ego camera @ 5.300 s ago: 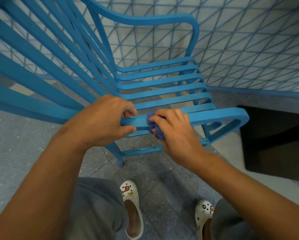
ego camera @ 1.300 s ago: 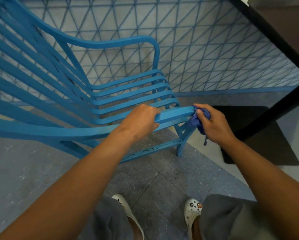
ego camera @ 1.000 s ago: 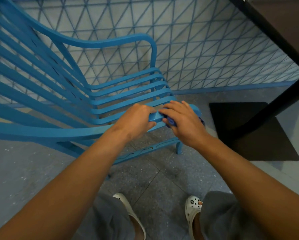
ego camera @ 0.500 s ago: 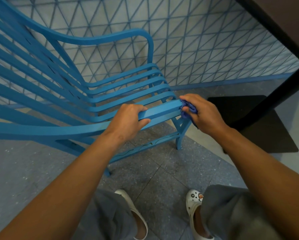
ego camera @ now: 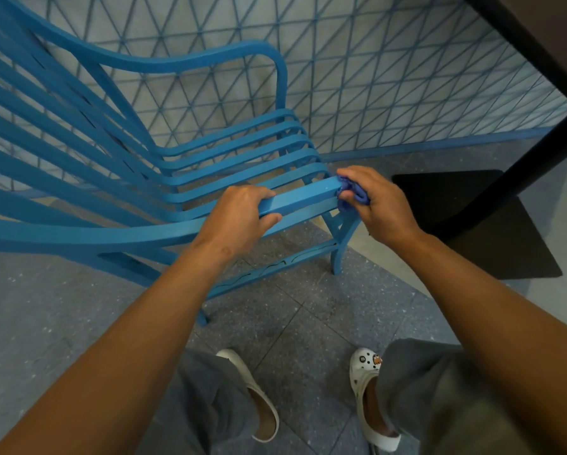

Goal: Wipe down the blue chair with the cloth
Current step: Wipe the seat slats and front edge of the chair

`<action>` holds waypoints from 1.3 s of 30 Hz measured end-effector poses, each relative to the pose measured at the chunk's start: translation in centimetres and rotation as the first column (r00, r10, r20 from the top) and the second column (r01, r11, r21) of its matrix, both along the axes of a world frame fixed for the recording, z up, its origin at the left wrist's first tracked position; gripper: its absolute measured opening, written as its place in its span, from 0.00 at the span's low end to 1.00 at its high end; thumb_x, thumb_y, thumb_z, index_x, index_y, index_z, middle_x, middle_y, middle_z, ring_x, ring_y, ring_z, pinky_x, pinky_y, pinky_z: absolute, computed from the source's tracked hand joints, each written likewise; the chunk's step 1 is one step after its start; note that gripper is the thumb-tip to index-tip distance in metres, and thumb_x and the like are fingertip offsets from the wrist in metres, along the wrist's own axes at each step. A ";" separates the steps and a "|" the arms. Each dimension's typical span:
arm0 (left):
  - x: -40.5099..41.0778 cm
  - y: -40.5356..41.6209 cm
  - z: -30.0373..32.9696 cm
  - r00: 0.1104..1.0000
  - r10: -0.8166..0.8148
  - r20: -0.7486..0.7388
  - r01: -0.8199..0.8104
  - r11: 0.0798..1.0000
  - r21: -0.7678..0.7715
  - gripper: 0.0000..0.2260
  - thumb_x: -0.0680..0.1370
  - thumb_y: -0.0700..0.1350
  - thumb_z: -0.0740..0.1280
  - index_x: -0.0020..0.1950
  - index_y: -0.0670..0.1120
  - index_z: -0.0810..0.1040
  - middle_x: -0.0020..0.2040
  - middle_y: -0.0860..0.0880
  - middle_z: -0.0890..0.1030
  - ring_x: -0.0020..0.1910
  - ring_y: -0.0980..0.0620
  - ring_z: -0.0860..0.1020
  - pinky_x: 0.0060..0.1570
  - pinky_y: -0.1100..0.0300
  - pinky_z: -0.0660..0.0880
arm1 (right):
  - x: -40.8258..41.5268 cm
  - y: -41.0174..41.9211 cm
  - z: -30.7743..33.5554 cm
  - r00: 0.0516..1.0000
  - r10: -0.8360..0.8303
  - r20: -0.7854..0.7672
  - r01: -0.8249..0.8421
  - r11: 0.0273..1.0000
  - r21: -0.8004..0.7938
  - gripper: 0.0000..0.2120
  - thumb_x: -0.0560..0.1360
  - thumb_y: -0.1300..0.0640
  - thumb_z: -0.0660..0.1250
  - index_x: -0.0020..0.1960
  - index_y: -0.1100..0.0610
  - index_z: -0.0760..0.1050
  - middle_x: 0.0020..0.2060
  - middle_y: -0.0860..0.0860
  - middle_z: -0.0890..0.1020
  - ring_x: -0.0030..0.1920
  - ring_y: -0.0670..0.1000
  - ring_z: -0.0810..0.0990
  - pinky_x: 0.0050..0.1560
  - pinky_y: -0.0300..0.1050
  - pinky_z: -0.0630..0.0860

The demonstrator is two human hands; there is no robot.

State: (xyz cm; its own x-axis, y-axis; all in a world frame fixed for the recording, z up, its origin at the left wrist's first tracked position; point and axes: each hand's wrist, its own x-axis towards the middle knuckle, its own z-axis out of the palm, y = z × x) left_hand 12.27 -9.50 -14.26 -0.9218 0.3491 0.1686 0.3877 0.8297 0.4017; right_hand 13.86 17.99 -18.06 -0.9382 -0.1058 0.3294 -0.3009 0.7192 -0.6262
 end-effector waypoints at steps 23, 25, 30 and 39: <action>6.1 -3.2 -2.7 0.940 -0.200 -0.275 0.242 0.962 0.128 0.11 0.77 0.40 0.73 0.59 0.41 0.83 0.57 0.46 0.81 0.63 0.46 0.77 0.68 0.50 0.71 | 3.6 0.7 -0.9 0.876 -0.376 0.301 0.361 0.926 0.108 0.10 0.83 0.43 0.59 0.57 0.46 0.74 0.43 0.45 0.80 0.44 0.49 0.81 0.44 0.50 0.79; 7.3 -4.3 -4.1 0.932 -0.231 -0.280 0.272 0.955 0.118 0.08 0.77 0.41 0.73 0.56 0.42 0.84 0.56 0.47 0.82 0.64 0.45 0.77 0.69 0.48 0.70 | 4.2 -0.8 -1.3 0.853 -0.345 0.392 0.330 0.938 0.108 0.08 0.82 0.41 0.60 0.56 0.45 0.71 0.41 0.43 0.78 0.43 0.48 0.81 0.44 0.51 0.79; 8.4 -6.2 -6.6 0.973 -0.221 0.073 0.217 0.975 0.054 0.09 0.77 0.42 0.72 0.57 0.45 0.83 0.54 0.47 0.81 0.52 0.47 0.79 0.53 0.48 0.78 | 5.4 -3.7 -4.3 0.775 -0.228 0.589 0.216 0.972 0.092 0.09 0.82 0.46 0.60 0.57 0.51 0.68 0.47 0.52 0.81 0.47 0.54 0.81 0.52 0.57 0.78; 4.5 -3.6 -10.7 0.874 -0.173 0.453 0.215 0.976 -0.042 0.15 0.80 0.50 0.69 0.66 0.51 0.79 0.61 0.50 0.78 0.56 0.50 0.78 0.53 0.59 0.73 | 8.0 -5.1 -13.1 0.631 -0.277 0.724 0.363 0.931 0.039 0.09 0.81 0.70 0.57 0.59 0.74 0.69 0.55 0.73 0.75 0.45 0.53 0.79 0.33 0.25 0.69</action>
